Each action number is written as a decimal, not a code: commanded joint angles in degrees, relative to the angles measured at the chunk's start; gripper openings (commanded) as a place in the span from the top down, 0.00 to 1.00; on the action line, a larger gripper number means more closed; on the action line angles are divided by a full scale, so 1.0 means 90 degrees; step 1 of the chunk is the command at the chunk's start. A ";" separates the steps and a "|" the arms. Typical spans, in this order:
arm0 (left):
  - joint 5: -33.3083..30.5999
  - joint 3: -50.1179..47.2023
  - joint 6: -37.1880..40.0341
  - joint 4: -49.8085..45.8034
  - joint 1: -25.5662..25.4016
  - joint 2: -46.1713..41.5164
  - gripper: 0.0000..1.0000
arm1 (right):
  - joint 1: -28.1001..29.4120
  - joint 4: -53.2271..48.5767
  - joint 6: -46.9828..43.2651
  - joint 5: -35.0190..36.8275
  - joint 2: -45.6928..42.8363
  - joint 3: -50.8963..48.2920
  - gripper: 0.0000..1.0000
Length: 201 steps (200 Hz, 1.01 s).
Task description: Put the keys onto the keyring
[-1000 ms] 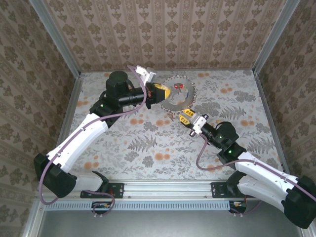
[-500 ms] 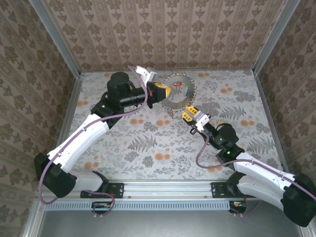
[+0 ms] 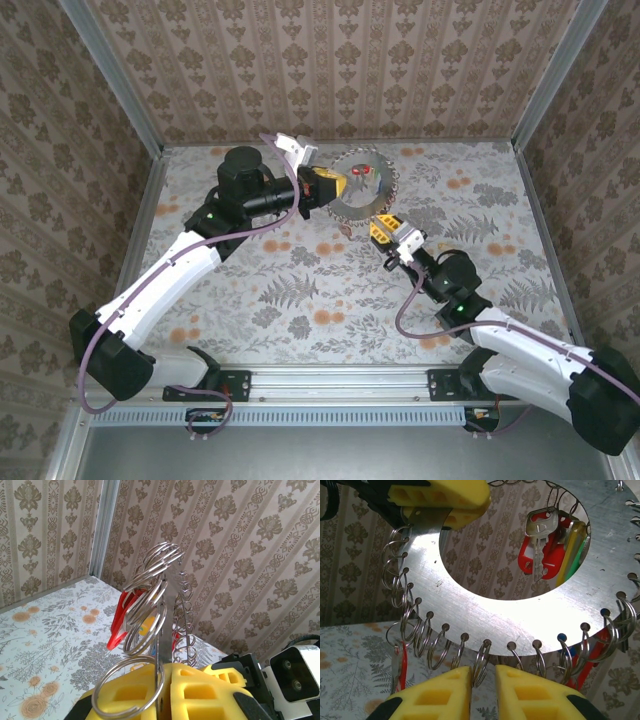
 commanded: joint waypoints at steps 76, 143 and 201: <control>-0.0056 0.0003 -0.0174 0.0562 -0.0074 -0.0116 1.00 | 0.0038 0.0672 0.0105 0.0205 0.0273 0.0139 0.84; -0.0381 -0.0093 -0.0266 0.0619 -0.0075 -0.0153 0.99 | 0.0038 0.0334 -0.0228 0.0287 0.0260 0.0123 1.00; -0.1414 -0.0498 -0.0960 0.0655 0.0015 -0.0221 0.97 | -0.0158 0.0198 0.0246 -0.0165 0.0075 0.0169 1.00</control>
